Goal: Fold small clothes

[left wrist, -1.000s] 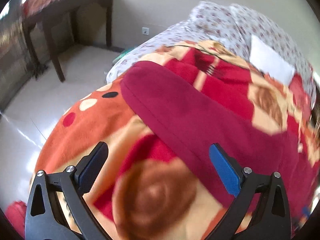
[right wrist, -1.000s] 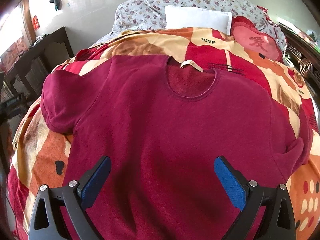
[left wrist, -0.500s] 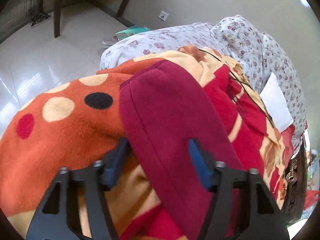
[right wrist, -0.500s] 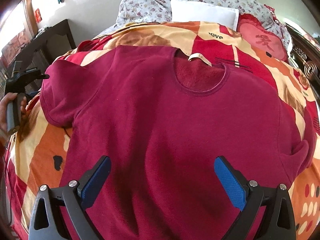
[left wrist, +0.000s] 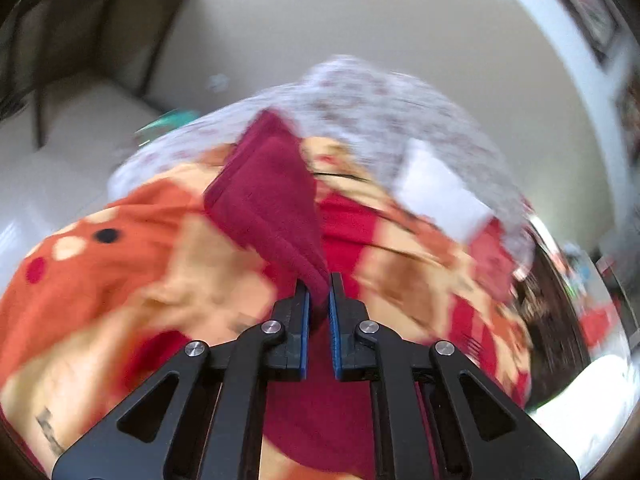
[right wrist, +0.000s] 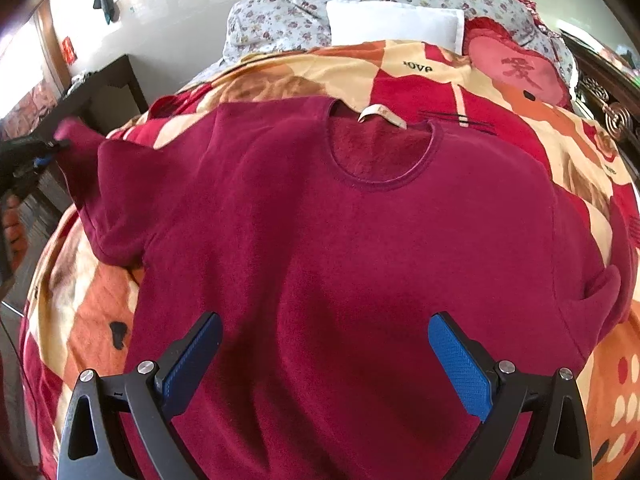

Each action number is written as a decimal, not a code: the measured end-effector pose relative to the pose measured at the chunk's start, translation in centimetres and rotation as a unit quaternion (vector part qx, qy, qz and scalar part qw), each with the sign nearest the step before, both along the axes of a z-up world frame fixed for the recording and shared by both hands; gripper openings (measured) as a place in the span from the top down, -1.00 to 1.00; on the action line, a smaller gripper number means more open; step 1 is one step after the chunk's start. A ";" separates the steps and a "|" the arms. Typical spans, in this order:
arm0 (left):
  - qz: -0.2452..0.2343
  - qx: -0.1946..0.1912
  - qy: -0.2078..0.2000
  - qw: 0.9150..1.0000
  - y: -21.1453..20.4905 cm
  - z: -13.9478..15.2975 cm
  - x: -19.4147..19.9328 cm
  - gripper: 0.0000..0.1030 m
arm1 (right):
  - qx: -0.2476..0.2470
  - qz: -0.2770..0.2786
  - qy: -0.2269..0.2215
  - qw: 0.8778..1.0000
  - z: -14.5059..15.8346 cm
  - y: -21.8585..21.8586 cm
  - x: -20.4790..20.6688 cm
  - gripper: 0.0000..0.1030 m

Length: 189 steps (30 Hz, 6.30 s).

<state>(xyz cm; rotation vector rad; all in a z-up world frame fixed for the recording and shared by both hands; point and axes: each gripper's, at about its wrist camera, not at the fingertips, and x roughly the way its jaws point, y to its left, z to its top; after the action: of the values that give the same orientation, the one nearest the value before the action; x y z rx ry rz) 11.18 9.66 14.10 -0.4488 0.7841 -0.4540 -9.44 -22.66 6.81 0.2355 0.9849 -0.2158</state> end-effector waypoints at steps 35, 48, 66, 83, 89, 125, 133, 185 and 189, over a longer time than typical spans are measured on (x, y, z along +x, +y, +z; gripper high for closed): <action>-0.255 0.164 -0.013 0.953 -13.3 -5.4 -16.6 -0.08 | 0.108 -0.068 -0.021 0.992 0.3 -9.3 -3.0 -0.98; -0.186 0.209 0.025 0.960 -12.0 -8.8 -13.3 -0.08 | 0.186 -0.063 -0.001 0.981 -3.1 -8.1 -3.6 -0.92; -0.177 0.167 0.023 0.970 -11.5 -7.0 -13.4 -0.08 | -0.088 -0.062 -0.117 0.987 8.7 -12.0 -4.7 0.89; -0.186 0.203 0.072 0.959 -12.9 -11.6 -13.4 -0.08 | -0.011 -0.017 -0.110 0.994 6.5 -10.7 -3.8 -0.18; -0.178 0.191 0.070 0.963 -12.5 -11.8 -14.0 -0.08 | 0.008 0.179 -0.109 0.978 5.2 -0.4 5.9 0.13; -0.148 0.144 0.023 0.978 -9.7 -7.7 -14.4 -0.08 | 0.009 0.162 -0.102 0.982 3.7 1.1 10.2 0.12; -0.168 0.160 -0.018 0.973 -13.4 -6.6 -12.5 -0.08 | -0.084 0.021 -0.036 0.996 2.7 -11.2 -2.4 0.08; -0.254 0.185 0.006 0.949 -26.7 -7.9 -16.4 -0.08 | 0.045 -0.214 -0.066 0.974 3.6 -27.6 -10.7 0.11; -0.248 0.192 0.015 0.949 -28.0 -8.8 -15.9 -0.08 | 0.050 -0.159 -0.083 0.983 3.9 -24.8 -9.3 0.11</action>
<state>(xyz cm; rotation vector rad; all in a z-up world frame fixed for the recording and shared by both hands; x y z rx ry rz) -4.72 -18.36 5.30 0.1154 0.9934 -0.7434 -18.76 -47.46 10.69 0.4960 0.7905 -0.4315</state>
